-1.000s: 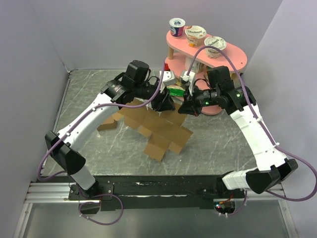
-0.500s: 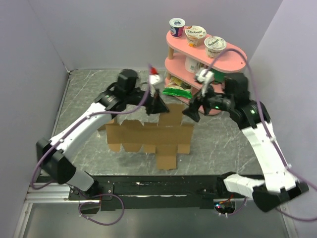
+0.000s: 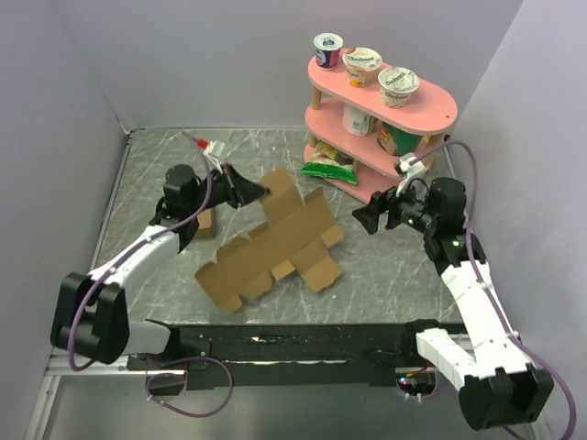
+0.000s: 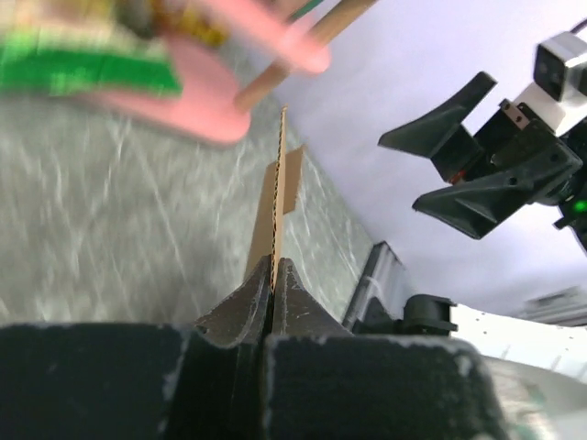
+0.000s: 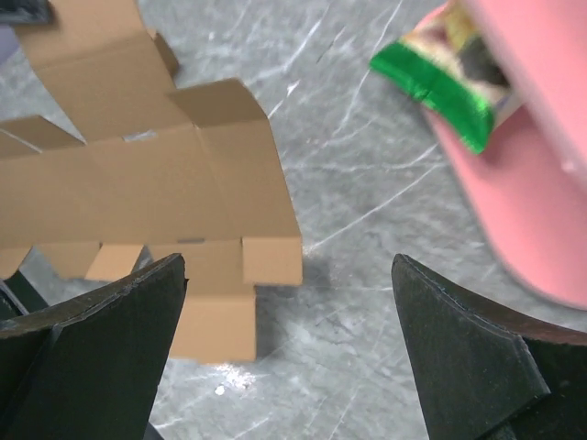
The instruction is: Fold the paper box
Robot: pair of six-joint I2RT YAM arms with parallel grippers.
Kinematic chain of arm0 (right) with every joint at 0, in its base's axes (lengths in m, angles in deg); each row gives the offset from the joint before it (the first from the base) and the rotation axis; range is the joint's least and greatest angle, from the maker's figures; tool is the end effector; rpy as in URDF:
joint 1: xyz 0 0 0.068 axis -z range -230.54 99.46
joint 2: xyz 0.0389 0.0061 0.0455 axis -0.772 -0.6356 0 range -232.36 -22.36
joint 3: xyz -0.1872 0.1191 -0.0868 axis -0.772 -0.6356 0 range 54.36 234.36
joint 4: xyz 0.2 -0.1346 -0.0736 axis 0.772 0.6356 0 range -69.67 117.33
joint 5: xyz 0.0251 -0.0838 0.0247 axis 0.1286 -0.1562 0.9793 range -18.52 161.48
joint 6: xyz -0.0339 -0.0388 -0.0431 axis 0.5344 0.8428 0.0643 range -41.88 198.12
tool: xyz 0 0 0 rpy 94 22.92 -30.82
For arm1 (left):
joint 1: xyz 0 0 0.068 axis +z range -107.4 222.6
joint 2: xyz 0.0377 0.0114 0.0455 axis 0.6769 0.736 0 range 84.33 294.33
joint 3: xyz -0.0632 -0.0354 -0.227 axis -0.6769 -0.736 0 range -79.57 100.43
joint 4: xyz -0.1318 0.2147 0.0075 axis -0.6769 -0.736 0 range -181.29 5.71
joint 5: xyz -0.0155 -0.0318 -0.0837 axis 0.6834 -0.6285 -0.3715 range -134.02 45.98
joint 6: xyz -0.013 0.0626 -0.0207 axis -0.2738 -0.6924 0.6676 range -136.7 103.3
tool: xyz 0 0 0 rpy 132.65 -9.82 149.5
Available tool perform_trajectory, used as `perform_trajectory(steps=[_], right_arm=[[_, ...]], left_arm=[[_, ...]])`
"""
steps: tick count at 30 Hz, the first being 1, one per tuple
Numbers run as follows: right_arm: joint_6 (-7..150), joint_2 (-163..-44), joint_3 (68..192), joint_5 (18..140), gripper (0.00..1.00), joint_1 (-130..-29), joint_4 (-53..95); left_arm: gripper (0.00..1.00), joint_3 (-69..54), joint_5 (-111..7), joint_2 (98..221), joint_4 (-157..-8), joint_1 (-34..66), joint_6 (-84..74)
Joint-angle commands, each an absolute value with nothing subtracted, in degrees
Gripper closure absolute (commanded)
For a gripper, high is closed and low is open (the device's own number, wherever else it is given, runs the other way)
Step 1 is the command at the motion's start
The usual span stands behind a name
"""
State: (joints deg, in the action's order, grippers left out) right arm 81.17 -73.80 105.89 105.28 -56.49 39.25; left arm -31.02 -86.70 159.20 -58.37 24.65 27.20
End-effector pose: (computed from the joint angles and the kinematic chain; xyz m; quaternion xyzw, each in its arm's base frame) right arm 0.2205 0.0530 0.3140 -0.2297 0.7625 0.2504 0.5506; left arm 0.2847 -0.1304 0.2825 0.1016 0.7016 -0.5588 0.4303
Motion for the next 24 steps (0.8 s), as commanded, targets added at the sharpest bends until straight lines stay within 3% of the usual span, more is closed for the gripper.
perform_trajectory(steps=[1,8,16,24], right_arm=[[81.81,-78.42,104.55,109.97,0.0,-56.34,27.98],[80.58,-91.17,104.2,116.57,0.0,-56.86,20.52],[75.93,-98.81,100.16,125.44,0.02,-61.95,4.89],[76.09,-109.45,104.89,127.03,0.03,-66.61,3.72]], left_arm=[[0.99,-34.57,-92.18,161.14,-42.81,25.38,37.62],[0.99,-33.25,-92.28,159.3,-54.65,26.26,28.67],[0.98,-33.87,-99.65,157.99,-56.15,29.15,28.84],[0.98,-34.57,-102.21,158.16,-53.0,30.3,29.97]])
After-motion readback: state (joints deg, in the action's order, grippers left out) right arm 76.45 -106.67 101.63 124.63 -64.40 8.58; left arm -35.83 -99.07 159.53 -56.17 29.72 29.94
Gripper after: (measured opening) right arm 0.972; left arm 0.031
